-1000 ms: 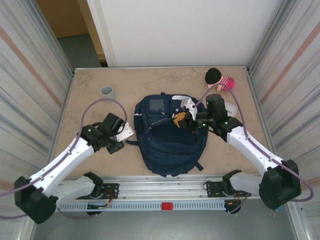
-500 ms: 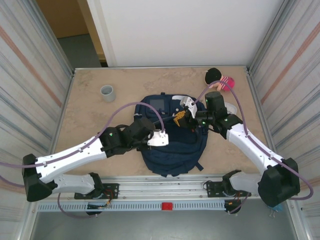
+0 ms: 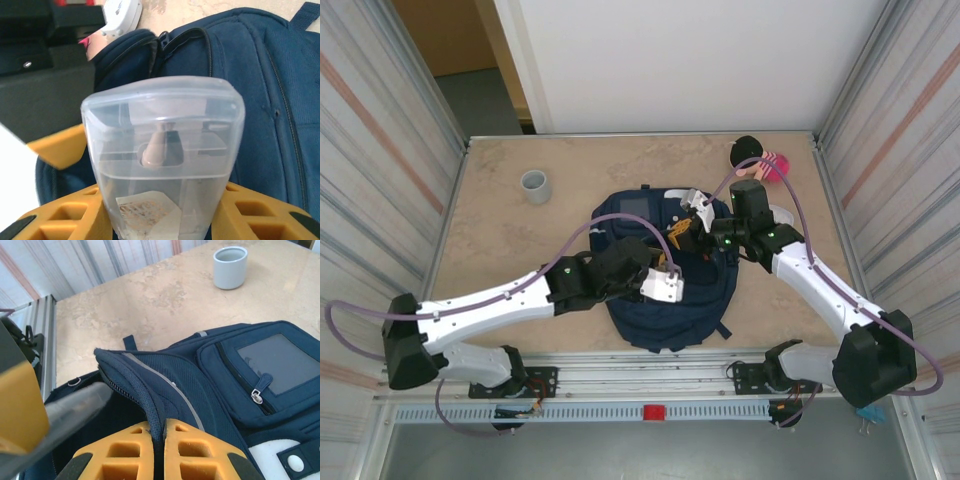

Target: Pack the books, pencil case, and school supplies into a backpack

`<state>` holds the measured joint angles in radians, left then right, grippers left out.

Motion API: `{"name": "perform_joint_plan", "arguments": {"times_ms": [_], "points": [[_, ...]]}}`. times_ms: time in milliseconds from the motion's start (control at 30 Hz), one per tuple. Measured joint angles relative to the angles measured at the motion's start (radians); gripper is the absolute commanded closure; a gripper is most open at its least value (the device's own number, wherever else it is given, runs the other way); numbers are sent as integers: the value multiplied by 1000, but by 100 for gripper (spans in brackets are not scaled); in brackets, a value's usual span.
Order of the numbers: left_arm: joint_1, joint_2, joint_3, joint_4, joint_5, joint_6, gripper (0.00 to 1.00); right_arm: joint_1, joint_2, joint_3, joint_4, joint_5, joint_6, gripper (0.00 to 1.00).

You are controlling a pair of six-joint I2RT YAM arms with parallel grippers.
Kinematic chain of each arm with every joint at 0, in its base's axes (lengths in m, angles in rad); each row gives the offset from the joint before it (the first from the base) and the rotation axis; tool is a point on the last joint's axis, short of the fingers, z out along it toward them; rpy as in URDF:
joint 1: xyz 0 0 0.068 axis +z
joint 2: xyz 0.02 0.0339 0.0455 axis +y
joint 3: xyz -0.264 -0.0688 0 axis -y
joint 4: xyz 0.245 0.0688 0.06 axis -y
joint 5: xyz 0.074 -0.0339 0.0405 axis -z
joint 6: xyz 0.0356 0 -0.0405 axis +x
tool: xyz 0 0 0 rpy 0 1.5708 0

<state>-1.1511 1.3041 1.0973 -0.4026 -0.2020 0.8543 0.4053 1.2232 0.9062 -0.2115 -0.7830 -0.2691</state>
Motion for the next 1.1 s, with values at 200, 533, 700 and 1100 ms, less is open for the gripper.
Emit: {"name": "perform_joint_plan", "arguments": {"times_ms": [200,533,700,1100], "points": [[49,82,0,56,21,40,48,0,0,1,0,-3,0,100],[82,133,20,62,8,1,23,-4,0,11,2,3,0,100],[87,50,3,64,23,-81,22,-5,0,14,-1,0,-2,100],[355,-195,-131,62,195,-452,16,-5,-50,-32,-29,-11,-30,100]]}}
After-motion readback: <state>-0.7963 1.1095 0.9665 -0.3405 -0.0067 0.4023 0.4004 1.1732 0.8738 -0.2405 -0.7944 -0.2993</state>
